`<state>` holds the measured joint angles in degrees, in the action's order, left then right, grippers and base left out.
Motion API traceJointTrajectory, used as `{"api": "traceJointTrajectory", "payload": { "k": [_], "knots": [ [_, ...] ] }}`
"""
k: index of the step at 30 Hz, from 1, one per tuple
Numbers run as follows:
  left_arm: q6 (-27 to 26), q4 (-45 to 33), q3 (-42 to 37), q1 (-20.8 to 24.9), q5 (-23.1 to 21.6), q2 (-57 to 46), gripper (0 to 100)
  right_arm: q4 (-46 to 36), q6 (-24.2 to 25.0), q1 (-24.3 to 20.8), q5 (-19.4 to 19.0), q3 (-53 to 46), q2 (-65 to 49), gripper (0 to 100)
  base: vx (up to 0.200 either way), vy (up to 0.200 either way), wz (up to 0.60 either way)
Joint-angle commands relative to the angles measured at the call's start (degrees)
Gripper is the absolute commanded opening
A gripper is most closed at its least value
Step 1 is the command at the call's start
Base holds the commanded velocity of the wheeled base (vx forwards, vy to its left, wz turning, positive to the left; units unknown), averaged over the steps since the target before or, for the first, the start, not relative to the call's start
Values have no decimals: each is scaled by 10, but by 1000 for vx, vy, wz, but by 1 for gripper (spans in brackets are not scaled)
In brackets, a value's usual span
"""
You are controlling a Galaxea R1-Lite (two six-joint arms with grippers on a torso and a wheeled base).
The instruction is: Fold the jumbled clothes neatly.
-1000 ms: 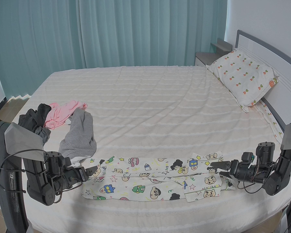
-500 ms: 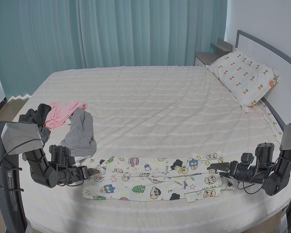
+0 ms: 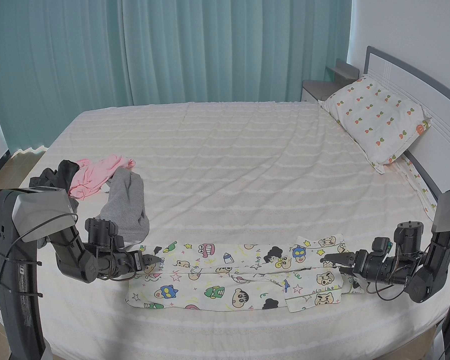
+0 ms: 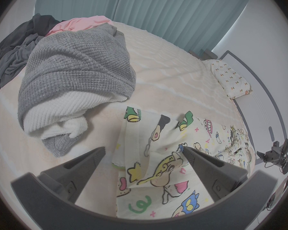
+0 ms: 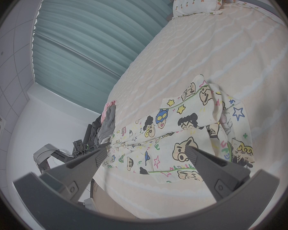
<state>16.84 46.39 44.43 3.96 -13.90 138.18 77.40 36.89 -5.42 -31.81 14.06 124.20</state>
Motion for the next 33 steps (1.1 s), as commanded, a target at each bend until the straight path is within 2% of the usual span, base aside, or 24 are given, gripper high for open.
{"api": "traceJointTrajectory", "payload": {
  "k": [1,7,11,16,17,33],
  "knots": [
    [-15,-13,0,2,1,4,100,0,-1,-1,0,0,1,100,0,0,0],
    [-38,-24,1,26,11,4,100,0,-1,-1,0,0,1,100,0,0,0],
    [-39,-53,34,42,63,16,100,0,-1,-1,0,0,1,100,0,0,0],
    [-39,-67,38,42,74,15,100,-1,-1,-1,0,0,1,100,0,0,0],
    [-38,-68,38,42,75,15,0,0,-1,0,0,0,1,100,0,0,0],
    [-35,-67,18,39,75,-7,0,0,0,1,0,0,1,100,0,0,0]
  ]
}}
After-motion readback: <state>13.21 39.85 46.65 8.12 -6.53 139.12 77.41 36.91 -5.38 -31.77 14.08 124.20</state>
